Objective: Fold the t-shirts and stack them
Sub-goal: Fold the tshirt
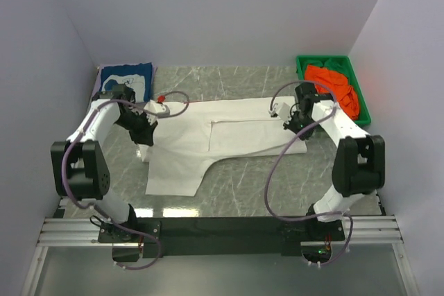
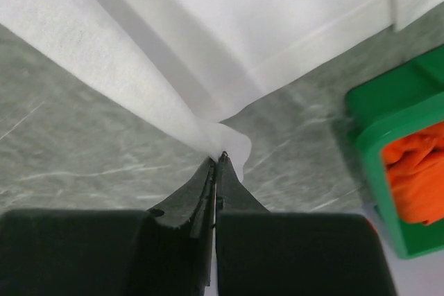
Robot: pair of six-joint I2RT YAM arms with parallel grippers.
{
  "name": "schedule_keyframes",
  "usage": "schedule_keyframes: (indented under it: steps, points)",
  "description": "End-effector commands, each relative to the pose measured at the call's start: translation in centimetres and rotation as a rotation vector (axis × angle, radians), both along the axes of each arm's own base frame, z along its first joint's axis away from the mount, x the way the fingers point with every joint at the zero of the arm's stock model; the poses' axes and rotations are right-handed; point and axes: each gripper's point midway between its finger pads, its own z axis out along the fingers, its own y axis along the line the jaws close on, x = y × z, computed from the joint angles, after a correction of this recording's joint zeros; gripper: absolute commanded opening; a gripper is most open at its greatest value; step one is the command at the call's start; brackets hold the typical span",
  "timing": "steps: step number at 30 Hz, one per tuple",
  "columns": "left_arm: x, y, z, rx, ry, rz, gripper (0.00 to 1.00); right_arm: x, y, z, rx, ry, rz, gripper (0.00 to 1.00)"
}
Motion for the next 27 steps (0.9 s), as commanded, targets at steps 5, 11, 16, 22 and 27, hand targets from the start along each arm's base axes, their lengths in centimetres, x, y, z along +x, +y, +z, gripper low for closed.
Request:
schedule_keyframes:
  steps: [5,11,16,22,27]
  points:
    - [7.3,0.3,1.2,-0.126,0.022,0.11,0.01,6.8,-0.9,-0.1,0.007,0.03,-0.038,0.0]
    - [12.1,0.5,0.4,-0.19,0.049,0.178,0.01,11.8,-1.1,-1.0,0.0,0.026,-0.058,0.0]
    - [14.5,1.3,-1.8,-0.16,0.073,0.228,0.01,14.0,-1.3,-2.5,-0.027,0.047,-0.073,0.0]
    - [16.2,2.0,-2.9,-0.141,0.072,0.309,0.29,14.5,-1.4,-3.0,-0.075,0.029,-0.118,0.35]
    - [14.5,2.3,-1.4,-0.171,0.067,0.335,0.45,14.1,-0.8,-0.4,-0.027,-0.011,-0.201,0.46]
